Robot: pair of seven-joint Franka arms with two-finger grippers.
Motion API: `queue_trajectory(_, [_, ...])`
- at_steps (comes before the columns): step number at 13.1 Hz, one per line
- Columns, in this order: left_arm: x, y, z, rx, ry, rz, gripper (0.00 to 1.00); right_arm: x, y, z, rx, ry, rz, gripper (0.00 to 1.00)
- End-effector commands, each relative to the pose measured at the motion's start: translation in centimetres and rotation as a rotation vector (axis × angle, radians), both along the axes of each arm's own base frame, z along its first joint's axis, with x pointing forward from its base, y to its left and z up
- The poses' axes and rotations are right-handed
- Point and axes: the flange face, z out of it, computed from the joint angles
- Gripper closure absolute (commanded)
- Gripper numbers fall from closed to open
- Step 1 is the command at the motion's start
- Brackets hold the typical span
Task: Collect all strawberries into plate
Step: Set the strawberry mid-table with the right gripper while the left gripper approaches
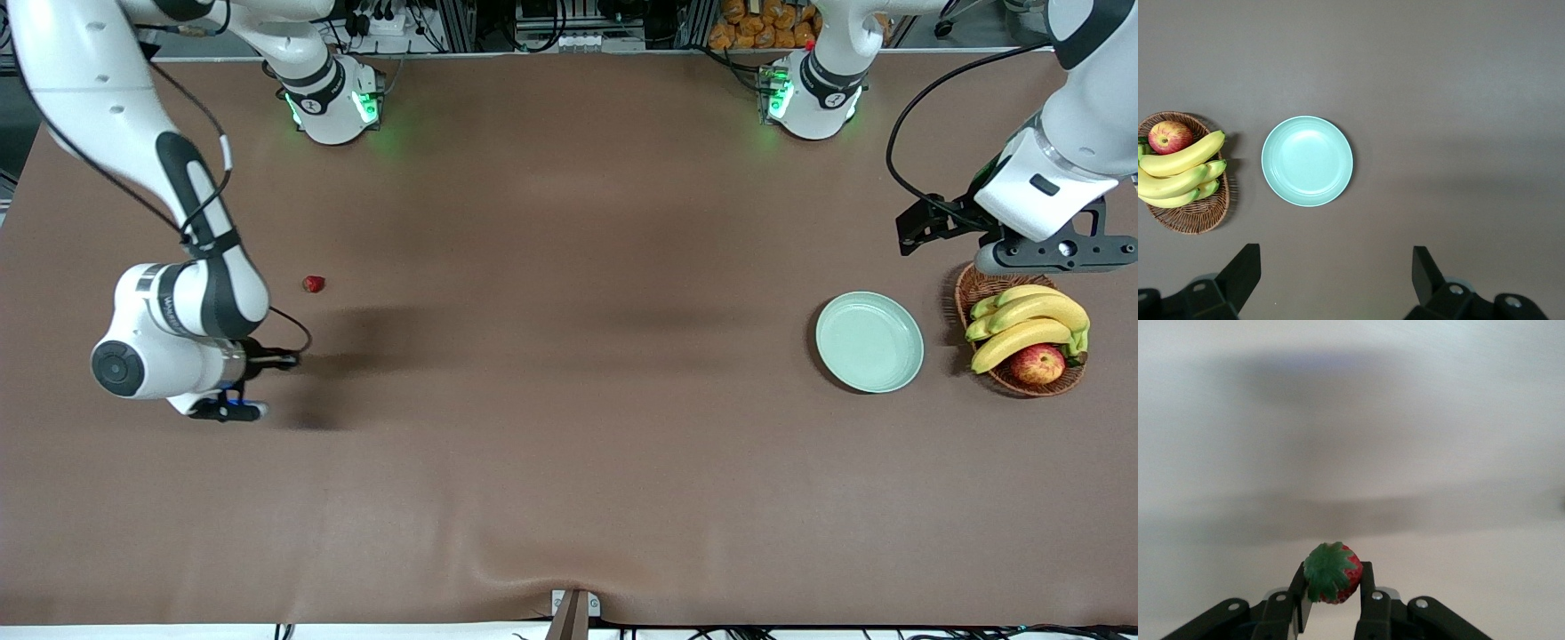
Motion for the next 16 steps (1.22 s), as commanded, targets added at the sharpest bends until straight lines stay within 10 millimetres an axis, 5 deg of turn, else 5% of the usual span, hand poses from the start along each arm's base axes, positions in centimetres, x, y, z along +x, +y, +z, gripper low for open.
queue_trajectory(1, [0.1, -0.8, -0.4, -0.013, 0.000, 0.043, 0.00, -1.2, 13.8, 2.1, 0.060, 0.018, -0.133, 1.00])
queue_trajectory(3, [0.6, -3.4, -2.2, 0.001, 0.021, 0.043, 0.00, -3.3, 23.6, 1.3, 0.120, 0.034, -0.170, 1.00])
queue_trajectory(7, [2.1, -9.0, -8.2, -0.005, 0.077, 0.035, 0.00, -8.3, 35.7, -3.1, 0.204, 0.035, -0.111, 1.00])
queue_trajectory(10, [0.9, -13.6, -13.3, -0.012, 0.086, 0.078, 0.00, -10.3, 40.3, -5.0, 0.225, 0.027, -0.080, 0.99])
queue_trajectory(12, [-0.5, -15.5, -16.7, -0.021, 0.075, 0.103, 0.00, -11.6, 42.1, -6.4, 0.243, 0.052, -0.079, 0.87])
queue_trajectory(13, [-1.0, -16.6, -17.9, -0.027, 0.069, 0.137, 0.00, -11.9, 42.8, -6.6, 0.246, 0.039, -0.073, 0.79])
queue_trajectory(16, [-2.6, -20.8, -20.3, -0.024, 0.089, 0.200, 0.00, -11.2, 42.2, -6.5, 0.243, 0.011, -0.077, 0.02])
